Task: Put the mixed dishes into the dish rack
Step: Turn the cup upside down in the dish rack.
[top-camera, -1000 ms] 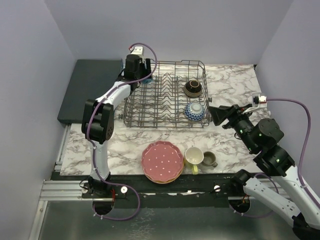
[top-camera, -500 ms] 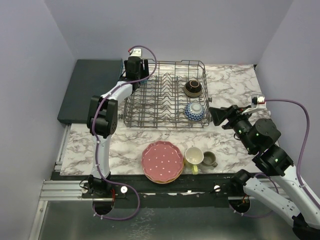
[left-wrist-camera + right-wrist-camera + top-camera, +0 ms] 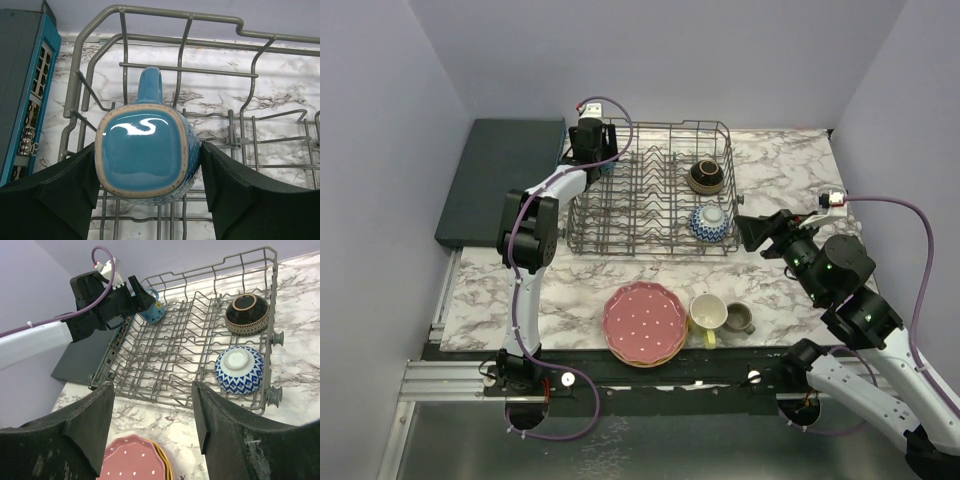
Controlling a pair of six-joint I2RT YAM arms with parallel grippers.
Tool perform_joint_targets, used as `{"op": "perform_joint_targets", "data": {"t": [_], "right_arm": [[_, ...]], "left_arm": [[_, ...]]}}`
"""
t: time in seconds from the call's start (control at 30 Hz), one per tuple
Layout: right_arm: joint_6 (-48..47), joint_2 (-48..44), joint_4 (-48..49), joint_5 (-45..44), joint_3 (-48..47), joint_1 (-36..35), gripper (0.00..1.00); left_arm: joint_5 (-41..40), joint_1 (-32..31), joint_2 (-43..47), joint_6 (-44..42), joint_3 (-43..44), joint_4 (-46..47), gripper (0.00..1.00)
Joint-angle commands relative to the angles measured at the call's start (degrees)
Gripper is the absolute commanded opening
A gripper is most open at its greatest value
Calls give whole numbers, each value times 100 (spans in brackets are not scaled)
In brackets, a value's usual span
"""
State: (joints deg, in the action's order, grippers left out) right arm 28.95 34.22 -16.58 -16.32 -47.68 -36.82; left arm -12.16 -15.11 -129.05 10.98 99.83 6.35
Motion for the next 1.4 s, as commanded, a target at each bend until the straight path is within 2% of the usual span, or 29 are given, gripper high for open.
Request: {"op": "perform_joint_targets", "data": {"t": [0.0,0.1,0.37,0.47,0.53,0.73,0.77,0.8,0.93,1.37], "right_arm": [[65,2,-43,-146,77,-42,69],[52,9,-24,-151,103,-45,69],[54,70,49,-136,125,-45,74],[33,75,49,-135,110,-44,75],[45,51,26,-134,112,-45,75],[104,-38,-38,-161,128,-49,75],[105,-42,-47,-161,124,-45,76],[103,-49,-57,-161,120,-45,76],[111,-67,-98,-160,107,-40,76],[156,-52,-268,-126,-17,-44,76]], "left_arm": [[-137,20,38,107,19,434,15],[-143,17,43,47,19,388,32],[-190,17,130,-74,-25,273,60],[-164,17,159,-99,-21,254,64],[-153,16,163,-105,-23,240,73],[-128,17,227,-61,-69,216,82],[-128,17,248,-61,-78,214,90],[-126,17,261,-61,-91,200,92],[-146,13,320,-74,-143,187,99],[-115,17,710,-121,-299,121,99]]}}
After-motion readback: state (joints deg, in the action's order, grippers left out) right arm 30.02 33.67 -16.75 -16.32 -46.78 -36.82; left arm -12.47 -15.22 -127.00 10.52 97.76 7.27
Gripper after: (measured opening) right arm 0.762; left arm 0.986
